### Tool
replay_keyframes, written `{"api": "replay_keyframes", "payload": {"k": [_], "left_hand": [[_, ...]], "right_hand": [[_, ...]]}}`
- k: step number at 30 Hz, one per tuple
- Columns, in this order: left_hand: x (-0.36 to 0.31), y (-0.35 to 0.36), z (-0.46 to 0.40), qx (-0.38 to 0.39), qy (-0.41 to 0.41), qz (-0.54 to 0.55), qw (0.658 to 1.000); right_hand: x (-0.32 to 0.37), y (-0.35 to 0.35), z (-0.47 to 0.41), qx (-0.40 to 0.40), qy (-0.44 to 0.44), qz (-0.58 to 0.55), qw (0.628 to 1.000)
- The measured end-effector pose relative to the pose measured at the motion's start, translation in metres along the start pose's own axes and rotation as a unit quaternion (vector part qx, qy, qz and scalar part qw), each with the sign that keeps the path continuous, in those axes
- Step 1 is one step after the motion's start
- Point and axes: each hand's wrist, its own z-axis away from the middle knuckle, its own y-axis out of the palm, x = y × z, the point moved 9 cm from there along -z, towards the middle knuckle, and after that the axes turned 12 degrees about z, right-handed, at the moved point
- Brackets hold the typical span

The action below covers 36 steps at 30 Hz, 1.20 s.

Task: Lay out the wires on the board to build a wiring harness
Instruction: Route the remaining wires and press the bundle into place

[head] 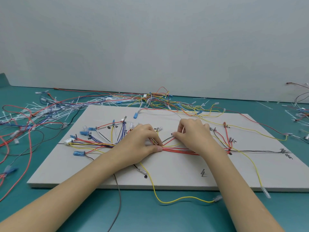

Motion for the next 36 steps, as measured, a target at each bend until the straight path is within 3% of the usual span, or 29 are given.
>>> {"api": "replay_keyframes", "payload": {"k": [9, 15, 25, 36], "left_hand": [[0.003, -0.002, 0.000, -0.020, -0.025, -0.003, 0.999], [0.003, -0.002, 0.001, -0.021, -0.024, -0.005, 0.999], [0.005, -0.008, 0.002, -0.047, -0.030, 0.009, 0.998], [0.001, -0.005, 0.002, -0.036, -0.036, -0.006, 0.999]], "right_hand": [[0.008, 0.010, 0.006, 0.048, -0.017, 0.044, 0.998], [0.012, 0.007, 0.005, 0.029, -0.024, 0.064, 0.997], [0.013, 0.006, 0.005, 0.011, -0.031, -0.020, 0.999], [0.010, 0.009, 0.006, 0.014, -0.009, -0.012, 1.000]]}}
